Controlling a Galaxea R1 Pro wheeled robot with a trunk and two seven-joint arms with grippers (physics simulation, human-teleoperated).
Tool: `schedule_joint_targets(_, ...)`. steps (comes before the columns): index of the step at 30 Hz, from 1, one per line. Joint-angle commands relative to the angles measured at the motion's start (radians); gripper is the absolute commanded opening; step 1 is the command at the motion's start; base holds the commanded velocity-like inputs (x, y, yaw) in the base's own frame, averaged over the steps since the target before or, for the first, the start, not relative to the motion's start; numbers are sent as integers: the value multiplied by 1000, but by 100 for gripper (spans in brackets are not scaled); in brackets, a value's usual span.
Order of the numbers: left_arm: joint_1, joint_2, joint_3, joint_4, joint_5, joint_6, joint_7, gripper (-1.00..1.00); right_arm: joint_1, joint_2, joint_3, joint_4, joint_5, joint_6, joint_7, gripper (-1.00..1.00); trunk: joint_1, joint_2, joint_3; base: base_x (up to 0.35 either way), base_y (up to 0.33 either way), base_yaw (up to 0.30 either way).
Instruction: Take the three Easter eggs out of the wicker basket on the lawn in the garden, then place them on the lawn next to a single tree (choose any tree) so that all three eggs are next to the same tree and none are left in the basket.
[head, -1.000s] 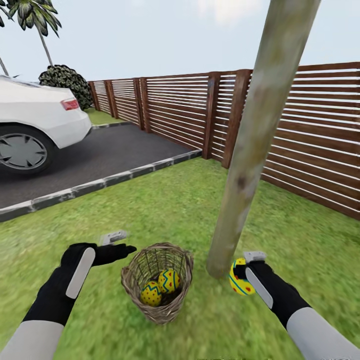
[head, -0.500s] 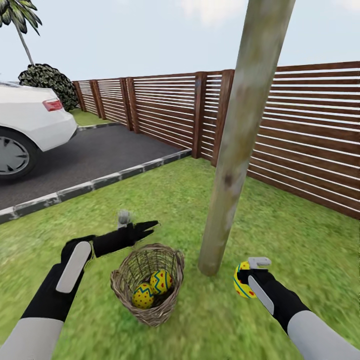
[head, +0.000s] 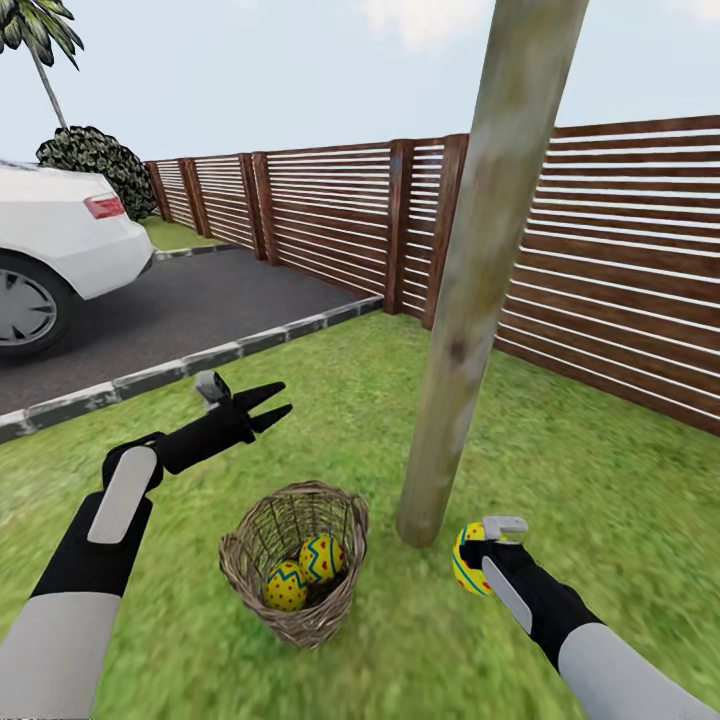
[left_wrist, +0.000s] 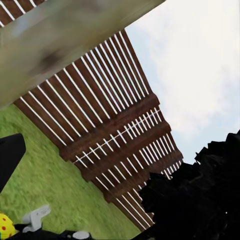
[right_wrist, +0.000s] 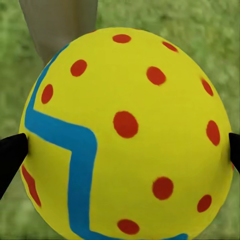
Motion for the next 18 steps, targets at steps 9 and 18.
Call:
schedule_joint_targets(9, -21, 1, 1, -5, -2, 6, -4, 100, -14, 56, 10, 162, -10, -76, -8, -100, 34, -64, -29, 0, 0, 0)
schedule_joint_targets(18, -19, 0, -1, -15, -2, 7, -4, 100, -61, 103, 17, 274, 61, -88, -1, -100, 69, -127, -57, 0, 0, 0)
